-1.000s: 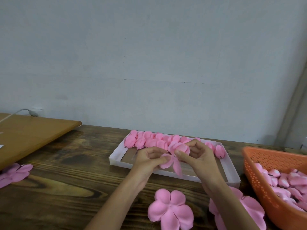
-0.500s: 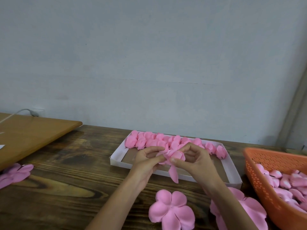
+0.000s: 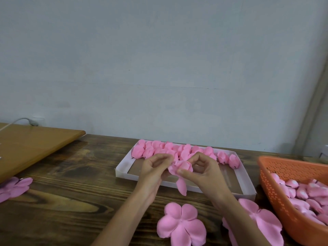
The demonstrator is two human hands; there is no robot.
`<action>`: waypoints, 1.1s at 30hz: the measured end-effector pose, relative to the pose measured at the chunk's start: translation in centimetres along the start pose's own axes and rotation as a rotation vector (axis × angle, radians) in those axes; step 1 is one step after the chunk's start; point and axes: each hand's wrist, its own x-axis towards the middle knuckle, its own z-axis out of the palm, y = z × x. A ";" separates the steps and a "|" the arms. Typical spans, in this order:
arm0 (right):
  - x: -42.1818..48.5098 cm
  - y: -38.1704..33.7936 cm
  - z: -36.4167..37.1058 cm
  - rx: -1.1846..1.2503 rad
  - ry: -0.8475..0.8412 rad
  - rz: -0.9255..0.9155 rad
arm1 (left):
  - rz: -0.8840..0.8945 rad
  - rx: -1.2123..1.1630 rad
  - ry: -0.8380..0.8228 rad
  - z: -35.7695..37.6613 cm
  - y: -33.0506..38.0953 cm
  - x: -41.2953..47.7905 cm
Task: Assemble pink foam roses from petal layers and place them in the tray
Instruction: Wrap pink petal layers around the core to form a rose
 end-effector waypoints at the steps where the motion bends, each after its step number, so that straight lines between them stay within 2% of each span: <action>1: 0.0 0.0 0.1 0.018 0.015 0.013 | -0.001 -0.018 -0.004 0.1 0.1 -0.1; 8: -0.1 0.1 0.5 0.163 0.092 0.087 | -0.046 -0.186 -0.038 0.0 0.2 0.1; 11: -0.1 0.1 0.5 0.186 0.132 0.123 | 0.002 -0.154 -0.124 0.0 0.3 -0.1; 13: -0.1 0.1 0.3 0.214 0.144 0.150 | 0.029 -0.046 -0.144 0.1 0.4 -0.3; 17: 0.0 -0.1 0.0 0.243 0.170 0.190 | 0.103 0.109 -0.122 0.3 0.4 -0.5; 24: 0.0 -0.7 -0.1 0.283 0.118 0.199 | 0.067 0.057 -0.060 0.2 0.6 -0.4; 27: -0.1 -0.9 0.1 0.229 0.076 0.188 | 0.068 0.056 -0.022 0.3 0.7 -0.5; 33: -0.2 -0.8 0.2 0.203 0.086 0.204 | 0.031 -0.043 -0.034 0.3 0.5 -0.4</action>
